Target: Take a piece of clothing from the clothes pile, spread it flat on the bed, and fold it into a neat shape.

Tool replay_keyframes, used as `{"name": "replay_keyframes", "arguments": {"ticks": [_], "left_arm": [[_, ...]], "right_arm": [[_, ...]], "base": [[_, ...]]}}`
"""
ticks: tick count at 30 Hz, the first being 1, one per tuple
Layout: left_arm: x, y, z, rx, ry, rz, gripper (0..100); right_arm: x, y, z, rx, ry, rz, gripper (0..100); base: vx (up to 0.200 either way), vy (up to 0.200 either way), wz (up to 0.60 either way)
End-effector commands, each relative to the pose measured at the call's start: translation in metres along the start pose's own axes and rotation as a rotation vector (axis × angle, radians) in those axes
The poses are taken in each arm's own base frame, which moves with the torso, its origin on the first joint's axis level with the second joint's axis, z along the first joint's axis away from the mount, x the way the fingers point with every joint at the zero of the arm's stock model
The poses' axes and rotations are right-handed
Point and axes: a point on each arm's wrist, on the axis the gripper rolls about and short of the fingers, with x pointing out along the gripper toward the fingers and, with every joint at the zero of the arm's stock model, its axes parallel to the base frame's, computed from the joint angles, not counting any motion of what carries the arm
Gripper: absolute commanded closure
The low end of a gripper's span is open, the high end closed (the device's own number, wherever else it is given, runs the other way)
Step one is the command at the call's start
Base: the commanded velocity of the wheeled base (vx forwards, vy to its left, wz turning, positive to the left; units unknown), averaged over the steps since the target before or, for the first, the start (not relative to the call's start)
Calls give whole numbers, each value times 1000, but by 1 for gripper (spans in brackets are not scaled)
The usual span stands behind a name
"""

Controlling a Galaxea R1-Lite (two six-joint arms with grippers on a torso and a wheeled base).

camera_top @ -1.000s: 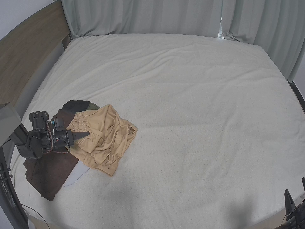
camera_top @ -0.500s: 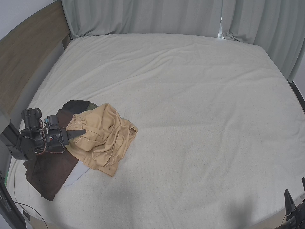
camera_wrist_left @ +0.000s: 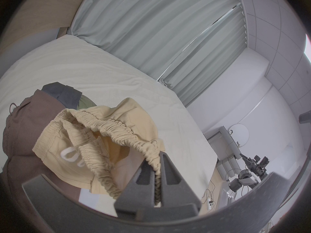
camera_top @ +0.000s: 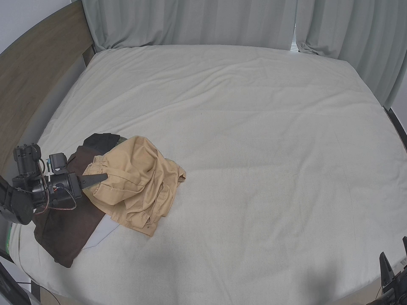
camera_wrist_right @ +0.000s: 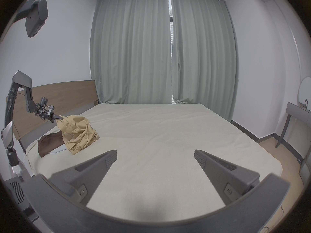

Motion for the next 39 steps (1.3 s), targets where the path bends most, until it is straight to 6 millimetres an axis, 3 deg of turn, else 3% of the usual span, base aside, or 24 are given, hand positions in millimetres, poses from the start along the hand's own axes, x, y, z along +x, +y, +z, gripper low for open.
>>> {"name": "replay_keyframes", "arguments": {"ticks": [1, 11, 31, 35, 39], "left_arm": [[-3, -13, -2, 14, -1, -17, 100], [-8, -37, 2, -106, -35, -32, 100], [-16, -51, 6, -136, -180, 102, 100], [-18, -62, 9, -160, -196, 80, 100], [-15, -87, 17, -263, -261, 57, 100]], "right_arm": [[0, 0, -5, 0, 0, 0, 0], [0, 0, -5, 0, 0, 0, 0], [0, 0, -5, 0, 0, -1, 0], [0, 0, -5, 0, 0, -1, 0], [0, 0, -5, 0, 0, -1, 0]], "base": [[0, 0, 0], [0, 0, 0], [0, 0, 0], [0, 0, 0], [0, 0, 0]]}}
